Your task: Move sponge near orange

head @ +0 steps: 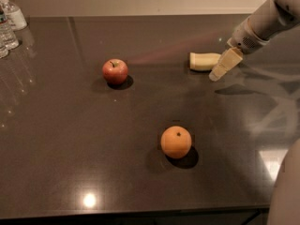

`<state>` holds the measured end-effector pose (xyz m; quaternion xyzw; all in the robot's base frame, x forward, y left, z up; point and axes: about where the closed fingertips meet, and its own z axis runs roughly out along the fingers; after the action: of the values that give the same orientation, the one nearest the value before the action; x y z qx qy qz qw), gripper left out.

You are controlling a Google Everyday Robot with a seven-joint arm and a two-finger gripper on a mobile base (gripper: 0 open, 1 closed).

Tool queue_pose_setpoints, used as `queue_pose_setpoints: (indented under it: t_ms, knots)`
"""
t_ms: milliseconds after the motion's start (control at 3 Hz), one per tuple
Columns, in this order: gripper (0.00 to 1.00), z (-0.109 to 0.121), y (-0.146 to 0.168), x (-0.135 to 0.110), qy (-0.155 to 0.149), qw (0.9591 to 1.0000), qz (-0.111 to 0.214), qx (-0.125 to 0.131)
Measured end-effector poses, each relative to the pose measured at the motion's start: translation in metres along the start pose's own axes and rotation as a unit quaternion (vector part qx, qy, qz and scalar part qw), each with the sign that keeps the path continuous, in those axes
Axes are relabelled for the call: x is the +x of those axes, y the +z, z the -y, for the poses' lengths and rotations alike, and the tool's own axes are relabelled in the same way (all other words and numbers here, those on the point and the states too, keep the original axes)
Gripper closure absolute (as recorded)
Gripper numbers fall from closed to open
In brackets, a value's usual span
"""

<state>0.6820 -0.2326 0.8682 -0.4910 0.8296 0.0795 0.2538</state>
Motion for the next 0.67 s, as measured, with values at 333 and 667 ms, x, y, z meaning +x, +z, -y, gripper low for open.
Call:
queue_pose_setpoints:
  t_ms: [333,667]
  knots:
    - [0.00,0.008,0.018,0.008,0.018,0.9998,-0.006,-0.004]
    - [0.00,0.011,0.031,0.011,0.029,0.9995,-0.010,-0.009]
